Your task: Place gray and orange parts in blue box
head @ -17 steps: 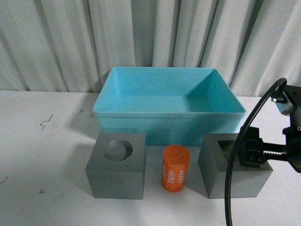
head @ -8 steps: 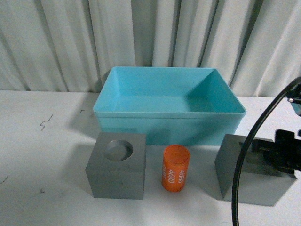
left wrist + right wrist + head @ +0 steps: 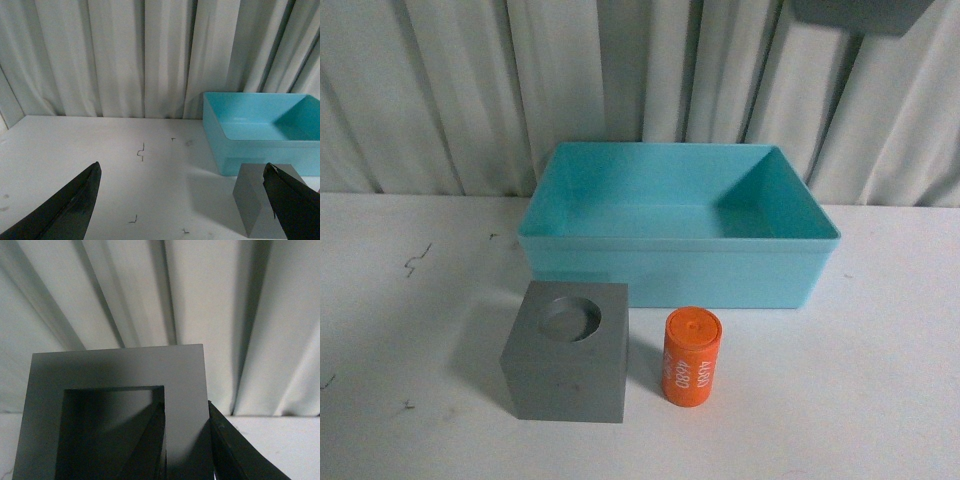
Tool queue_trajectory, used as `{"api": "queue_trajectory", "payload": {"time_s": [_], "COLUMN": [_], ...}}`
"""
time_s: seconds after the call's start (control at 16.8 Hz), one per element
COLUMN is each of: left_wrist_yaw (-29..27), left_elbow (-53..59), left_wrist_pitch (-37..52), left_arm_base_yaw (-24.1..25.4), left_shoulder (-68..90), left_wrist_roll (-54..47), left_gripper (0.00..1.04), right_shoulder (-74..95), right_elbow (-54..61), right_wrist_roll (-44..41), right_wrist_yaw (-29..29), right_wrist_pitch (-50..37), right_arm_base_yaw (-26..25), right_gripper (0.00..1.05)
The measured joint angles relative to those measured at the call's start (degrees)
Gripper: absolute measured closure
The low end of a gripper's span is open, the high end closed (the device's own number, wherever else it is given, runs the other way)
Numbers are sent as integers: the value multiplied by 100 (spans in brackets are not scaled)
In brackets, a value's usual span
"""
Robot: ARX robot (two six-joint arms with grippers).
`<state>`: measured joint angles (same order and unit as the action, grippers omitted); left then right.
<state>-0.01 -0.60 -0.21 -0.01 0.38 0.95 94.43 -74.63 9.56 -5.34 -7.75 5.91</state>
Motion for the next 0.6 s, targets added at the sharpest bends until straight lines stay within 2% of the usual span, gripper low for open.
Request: {"api": "queue_trajectory", "payload": {"time_s": [0.12, 0.18, 0.24, 0.6], "left_wrist_yaw": [2, 2, 0, 2], "left_elbow": [-2, 0, 0, 0], "left_wrist_pitch": [0, 0, 0, 0], "left_arm_base_yaw": [0, 0, 0, 0], "left_shoulder": [0, 0, 0, 0], "left_wrist_roll": [-2, 0, 0, -2], "left_gripper": [7, 7, 7, 7], "right_shoulder": [951, 2350, 2691, 3871], "right_elbow": [-595, -1799, -2201, -3110], "right_wrist_roll": [33, 264, 345, 671], "right_wrist_yaw": [120, 431, 601, 1137], "right_wrist_pitch": [308, 876, 1082, 1853], "right_arm_base_yaw": [247, 601, 643, 647], "right_gripper": [86, 86, 86, 86]}}
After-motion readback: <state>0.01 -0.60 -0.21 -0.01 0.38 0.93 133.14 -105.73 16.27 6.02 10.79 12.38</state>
